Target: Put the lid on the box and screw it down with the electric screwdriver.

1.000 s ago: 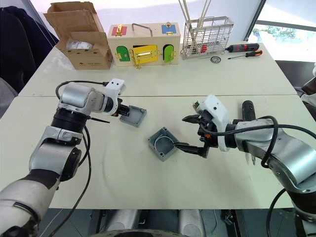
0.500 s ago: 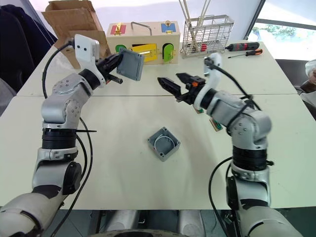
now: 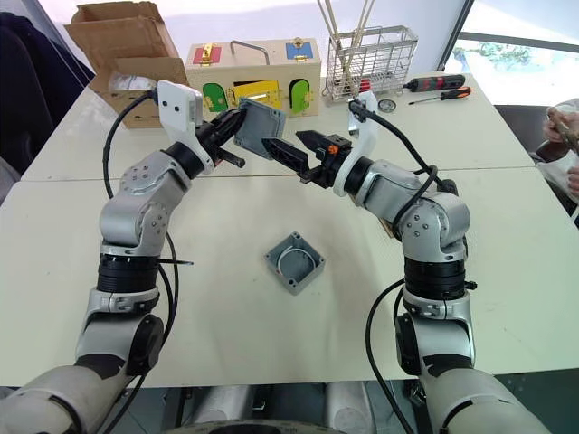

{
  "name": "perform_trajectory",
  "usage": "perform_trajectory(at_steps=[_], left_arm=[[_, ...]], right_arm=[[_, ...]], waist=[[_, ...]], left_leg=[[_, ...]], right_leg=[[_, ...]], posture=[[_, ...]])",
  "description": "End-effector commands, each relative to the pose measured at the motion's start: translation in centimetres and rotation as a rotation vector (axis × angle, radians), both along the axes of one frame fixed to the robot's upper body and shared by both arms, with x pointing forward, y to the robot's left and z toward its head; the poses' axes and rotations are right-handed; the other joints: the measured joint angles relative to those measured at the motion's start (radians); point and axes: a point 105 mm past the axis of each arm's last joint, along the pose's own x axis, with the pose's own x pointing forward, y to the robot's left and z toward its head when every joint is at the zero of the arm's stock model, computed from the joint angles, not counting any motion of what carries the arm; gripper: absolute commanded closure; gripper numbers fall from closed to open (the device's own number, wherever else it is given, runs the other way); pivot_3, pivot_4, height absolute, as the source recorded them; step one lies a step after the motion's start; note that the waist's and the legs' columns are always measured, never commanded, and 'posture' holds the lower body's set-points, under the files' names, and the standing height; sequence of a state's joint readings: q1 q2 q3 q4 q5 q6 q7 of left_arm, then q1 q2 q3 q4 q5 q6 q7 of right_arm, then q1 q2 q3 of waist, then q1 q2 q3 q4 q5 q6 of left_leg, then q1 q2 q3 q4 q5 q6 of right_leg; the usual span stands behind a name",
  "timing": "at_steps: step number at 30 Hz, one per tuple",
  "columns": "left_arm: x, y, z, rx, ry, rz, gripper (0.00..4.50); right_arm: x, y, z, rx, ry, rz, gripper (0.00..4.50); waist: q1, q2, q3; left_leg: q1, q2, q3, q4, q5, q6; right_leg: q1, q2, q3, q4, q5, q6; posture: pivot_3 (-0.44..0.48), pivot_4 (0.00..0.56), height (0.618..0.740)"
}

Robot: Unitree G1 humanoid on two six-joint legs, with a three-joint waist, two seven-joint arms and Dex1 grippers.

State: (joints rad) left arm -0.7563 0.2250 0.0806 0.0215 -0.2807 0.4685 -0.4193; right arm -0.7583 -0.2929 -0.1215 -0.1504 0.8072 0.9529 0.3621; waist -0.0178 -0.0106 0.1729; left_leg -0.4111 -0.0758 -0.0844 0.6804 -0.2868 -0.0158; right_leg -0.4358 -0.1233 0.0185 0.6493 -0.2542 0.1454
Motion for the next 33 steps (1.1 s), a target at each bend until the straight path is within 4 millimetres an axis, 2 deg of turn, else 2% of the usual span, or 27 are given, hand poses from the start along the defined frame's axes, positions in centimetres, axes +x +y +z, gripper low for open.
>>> perform_trajectory(at_steps=[1,4,7,12,16,25,28,33], left_arm=[[-0.9,-0.8,1.8,-0.019,-0.063,-0.042,4.46],[-1.1,-1.1,1.8,-0.02,-0.063,-0.062,4.46],[-1.1,-1.1,1.6,-0.015,-0.06,-0.066,4.5],[-1.0,-1.0,1.5,-0.024,-0.057,-0.07,4.5],[-1.0,-1.0,1.4,-0.022,-0.051,-0.07,4.5],[-1.1,-1.0,1.0,-0.025,-0.031,-0.082,4.5],[-1.2,-0.9,0.9,-0.046,-0.014,-0.102,3.52],[-1.8,1.0,1.9,-0.148,0.02,-0.135,0.97]], right_arm=[[-0.3,0.2,0.7,0.022,-0.027,0.019,0.0],[-0.3,0.3,0.6,0.04,-0.017,0.022,0.0],[-0.4,0.3,0.6,0.077,0.001,0.024,0.74],[-0.5,0.1,0.5,0.11,0.019,0.03,2.46],[-0.6,0.0,0.7,0.148,0.028,0.037,4.39],[-0.8,0.1,1.2,0.175,0.017,0.054,4.42],[-1.2,0.3,1.5,0.164,-0.014,0.064,4.42],[-1.6,-0.2,2.2,0.067,-0.164,0.005,4.42]], waist=[[0.0,0.0,0.0],[0.001,0.0,0.0],[0.001,0.0,0.0],[0.004,0.0,0.0],[0.001,0.0,0.0],[0.002,0.0,0.0],[0.001,0.0,0.0],[0.0,0.0,0.0]], left_leg=[[0.0,0.0,0.0,0.0,0.0,0.0],[0.0,0.0,0.0,0.0,0.0,0.0],[0.0,0.0,0.0,0.0,0.0,0.0],[0.0,0.0,0.0,0.0,0.0,0.0],[0.0,0.0,0.0,0.0,0.0,0.0],[0.0,0.0,0.0,0.0,0.0,0.0],[0.0,0.0,0.0,0.0,0.0,0.0],[0.0,0.0,0.0,-0.001,0.0,0.0]], right_leg=[[0.0,0.0,0.0,0.0,0.0,0.0],[0.0,0.0,0.0,0.0,0.0,0.0],[0.0,0.0,0.0,0.0,0.0,0.0],[0.0,0.0,0.0,0.0,0.0,0.0],[0.0,0.0,0.0,0.0,0.0,0.0],[0.0,0.0,0.0,0.0,0.0,0.0],[0.0,0.0,0.0,0.0,0.0,0.0],[-0.001,0.0,0.0,0.0,0.0,0.0]], posture=[[0.0,0.15,0.73],[0.0,0.15,0.73],[0.0,0.15,0.73],[0.0,0.15,0.73],[0.0,0.15,0.73],[0.0,0.15,0.73],[0.0,0.15,0.73],[0.0,0.15,0.73]])
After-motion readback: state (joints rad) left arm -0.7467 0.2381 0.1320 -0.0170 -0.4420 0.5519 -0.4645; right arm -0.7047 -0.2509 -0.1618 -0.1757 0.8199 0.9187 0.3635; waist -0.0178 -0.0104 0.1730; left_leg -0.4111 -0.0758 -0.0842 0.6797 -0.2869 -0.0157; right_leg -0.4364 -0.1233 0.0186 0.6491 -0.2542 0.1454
